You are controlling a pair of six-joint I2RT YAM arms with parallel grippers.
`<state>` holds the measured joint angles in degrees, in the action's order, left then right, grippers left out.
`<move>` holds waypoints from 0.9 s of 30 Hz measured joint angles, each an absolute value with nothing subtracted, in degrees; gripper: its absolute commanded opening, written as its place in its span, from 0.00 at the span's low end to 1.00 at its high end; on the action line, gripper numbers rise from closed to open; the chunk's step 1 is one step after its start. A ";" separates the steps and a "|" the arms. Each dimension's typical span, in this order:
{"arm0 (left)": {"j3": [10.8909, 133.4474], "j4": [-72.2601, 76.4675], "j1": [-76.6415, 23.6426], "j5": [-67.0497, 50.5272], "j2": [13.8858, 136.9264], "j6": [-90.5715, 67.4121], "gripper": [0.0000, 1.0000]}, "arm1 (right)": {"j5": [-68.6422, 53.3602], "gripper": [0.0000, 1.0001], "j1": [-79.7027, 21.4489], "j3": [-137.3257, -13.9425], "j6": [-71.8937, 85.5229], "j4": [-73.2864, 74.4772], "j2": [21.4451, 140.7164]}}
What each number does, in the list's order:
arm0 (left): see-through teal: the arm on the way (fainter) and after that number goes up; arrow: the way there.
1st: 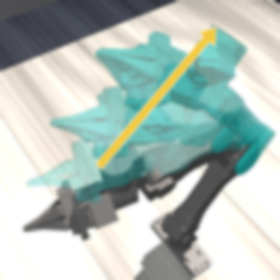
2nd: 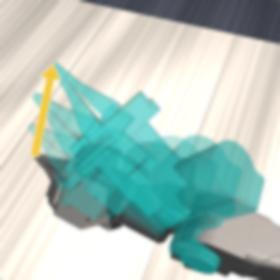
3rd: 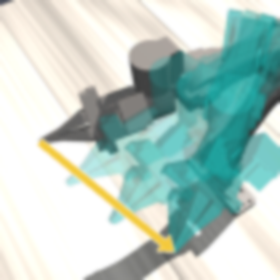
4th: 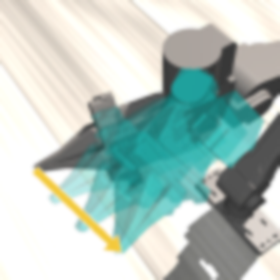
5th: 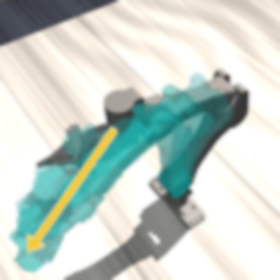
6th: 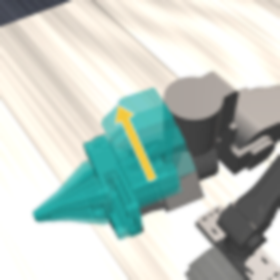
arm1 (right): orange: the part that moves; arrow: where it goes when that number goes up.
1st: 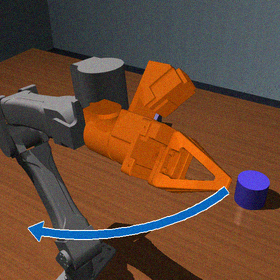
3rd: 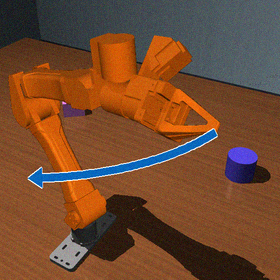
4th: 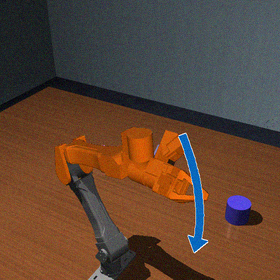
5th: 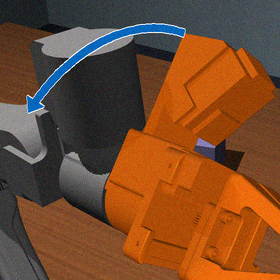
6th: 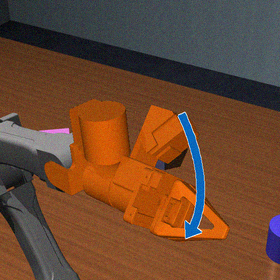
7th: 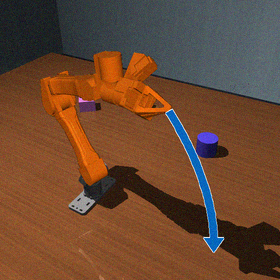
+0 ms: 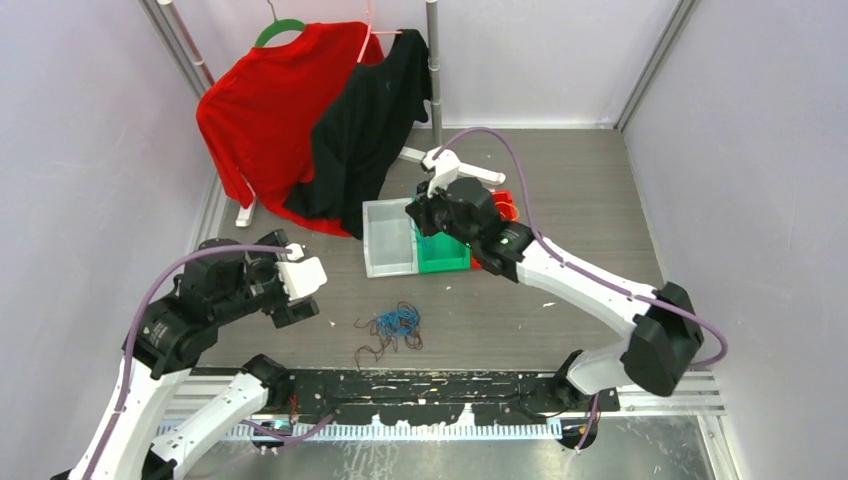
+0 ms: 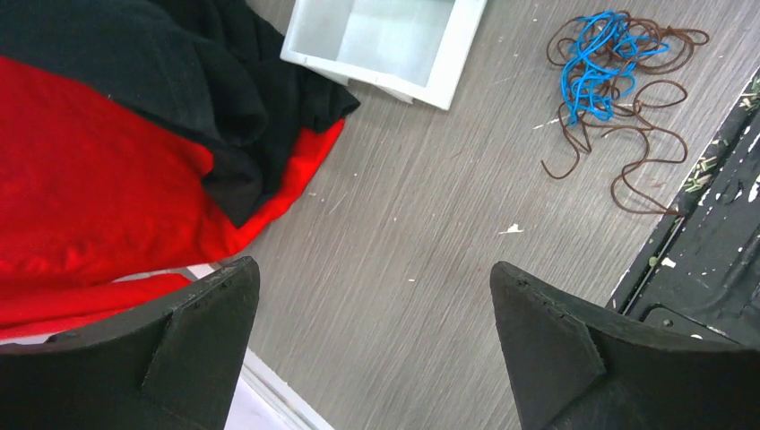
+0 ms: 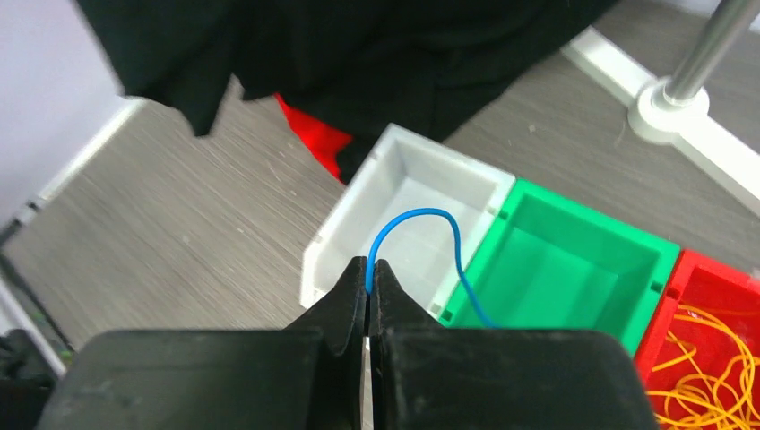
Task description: Untangle the cables
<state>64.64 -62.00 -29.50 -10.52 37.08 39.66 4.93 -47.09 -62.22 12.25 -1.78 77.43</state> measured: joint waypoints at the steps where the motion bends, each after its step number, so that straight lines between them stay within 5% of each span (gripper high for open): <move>1: 64.75 -62.41 -29.50 -9.85 36.80 39.72 1.00 | 5.23 0.01 -46.85 -62.78 12.12 -0.60 78.91; 27: 68.23 -64.55 -29.50 -11.16 34.48 38.13 1.00 | -2.59 0.01 -46.72 -78.08 14.09 11.42 95.81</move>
<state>68.23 -64.55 -29.50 -11.16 34.48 38.13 -2.59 -46.72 -78.08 14.09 11.42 95.81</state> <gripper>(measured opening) 0.997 0.046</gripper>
